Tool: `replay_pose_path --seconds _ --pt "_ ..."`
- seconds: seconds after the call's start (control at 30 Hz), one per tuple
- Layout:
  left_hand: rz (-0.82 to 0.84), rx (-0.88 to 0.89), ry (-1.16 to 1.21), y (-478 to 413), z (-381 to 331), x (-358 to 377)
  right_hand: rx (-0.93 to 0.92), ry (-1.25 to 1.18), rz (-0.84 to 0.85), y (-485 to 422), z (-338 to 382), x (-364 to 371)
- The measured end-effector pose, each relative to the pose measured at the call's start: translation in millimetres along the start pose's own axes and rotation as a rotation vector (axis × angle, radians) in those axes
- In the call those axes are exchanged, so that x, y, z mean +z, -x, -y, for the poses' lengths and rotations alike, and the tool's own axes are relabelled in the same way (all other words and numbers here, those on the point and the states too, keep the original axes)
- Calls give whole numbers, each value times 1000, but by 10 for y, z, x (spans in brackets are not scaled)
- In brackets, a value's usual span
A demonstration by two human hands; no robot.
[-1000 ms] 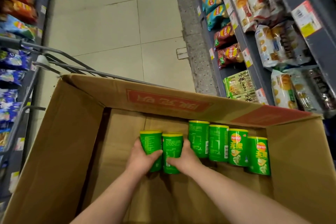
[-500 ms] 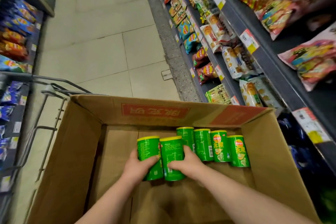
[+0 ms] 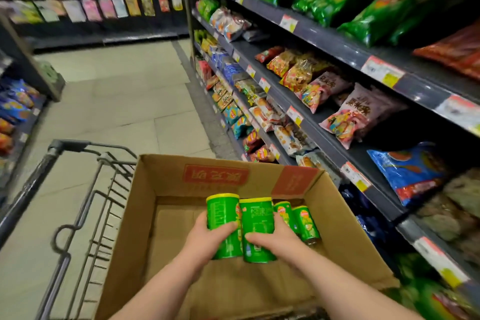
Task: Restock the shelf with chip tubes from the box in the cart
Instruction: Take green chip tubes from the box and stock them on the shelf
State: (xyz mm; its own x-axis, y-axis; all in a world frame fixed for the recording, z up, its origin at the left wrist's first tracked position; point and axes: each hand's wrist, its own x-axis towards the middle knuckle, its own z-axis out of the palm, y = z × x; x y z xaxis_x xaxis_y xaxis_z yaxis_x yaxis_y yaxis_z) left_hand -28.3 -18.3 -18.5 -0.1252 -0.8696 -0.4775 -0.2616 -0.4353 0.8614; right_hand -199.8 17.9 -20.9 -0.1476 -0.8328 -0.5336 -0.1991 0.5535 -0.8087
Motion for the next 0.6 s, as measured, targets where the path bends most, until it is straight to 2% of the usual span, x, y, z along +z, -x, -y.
replay_pose_path --seconds 0.23,0.4,0.6 --pt "149 173 39 481 -139 105 -69 -50 -208 746 -21 -114" --pt "330 188 16 781 -175 445 -45 -113 -333 1337 -223 -353" --pt "536 232 -15 1177 -173 1011 -35 -296 -524 2032 -618 -640"
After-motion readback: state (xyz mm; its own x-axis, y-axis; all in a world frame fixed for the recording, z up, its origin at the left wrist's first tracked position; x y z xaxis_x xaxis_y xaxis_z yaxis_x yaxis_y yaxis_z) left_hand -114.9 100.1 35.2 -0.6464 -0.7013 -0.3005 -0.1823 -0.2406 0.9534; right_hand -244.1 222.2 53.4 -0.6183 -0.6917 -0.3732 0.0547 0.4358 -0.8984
